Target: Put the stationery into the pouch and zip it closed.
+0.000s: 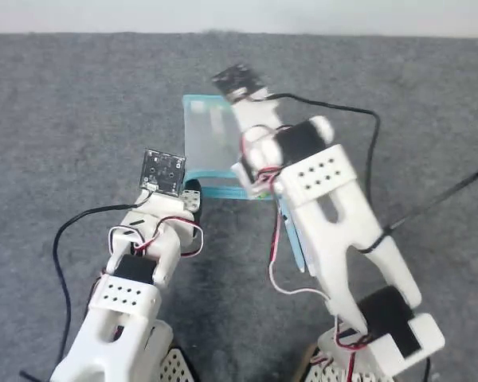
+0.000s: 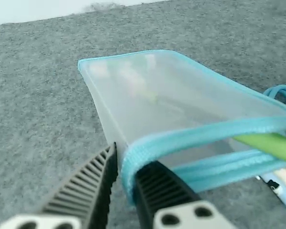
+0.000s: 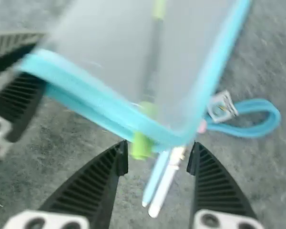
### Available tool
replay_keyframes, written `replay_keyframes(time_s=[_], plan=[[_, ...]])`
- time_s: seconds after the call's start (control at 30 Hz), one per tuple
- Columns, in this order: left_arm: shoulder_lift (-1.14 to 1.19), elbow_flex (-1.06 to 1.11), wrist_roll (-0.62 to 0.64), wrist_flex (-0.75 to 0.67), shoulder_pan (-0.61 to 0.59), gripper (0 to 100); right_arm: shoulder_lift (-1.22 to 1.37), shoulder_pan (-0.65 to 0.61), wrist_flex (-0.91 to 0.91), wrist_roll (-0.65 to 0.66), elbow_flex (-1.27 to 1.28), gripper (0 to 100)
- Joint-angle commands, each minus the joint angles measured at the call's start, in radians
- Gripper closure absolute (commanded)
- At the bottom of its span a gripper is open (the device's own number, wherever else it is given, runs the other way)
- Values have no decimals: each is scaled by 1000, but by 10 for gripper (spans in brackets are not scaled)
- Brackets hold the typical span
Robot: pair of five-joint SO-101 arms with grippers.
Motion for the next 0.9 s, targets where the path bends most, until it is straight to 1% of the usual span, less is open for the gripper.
replay_keyframes(time_s=[0.0,0.07,0.1,0.27,0.43,0.63,0.77,0.87], plan=[[-2,-31,28,-26,-75,988,-136,101,7,21,38,801],[-2,-48,91,-20,-121,988,-176,107,-45,25,140,801],[3,-54,98,-18,-120,988,-188,97,-87,35,196,801],[0,-50,48,9,-46,988,-194,-12,-285,64,413,801],[2,-50,48,6,-41,988,-194,-104,-386,71,465,801],[5,-50,46,6,-40,988,-197,-99,-538,69,465,801],[6,-48,46,6,-46,988,-246,-62,-541,63,471,801],[6,-48,46,6,-46,988,-348,-41,-533,66,523,801]])
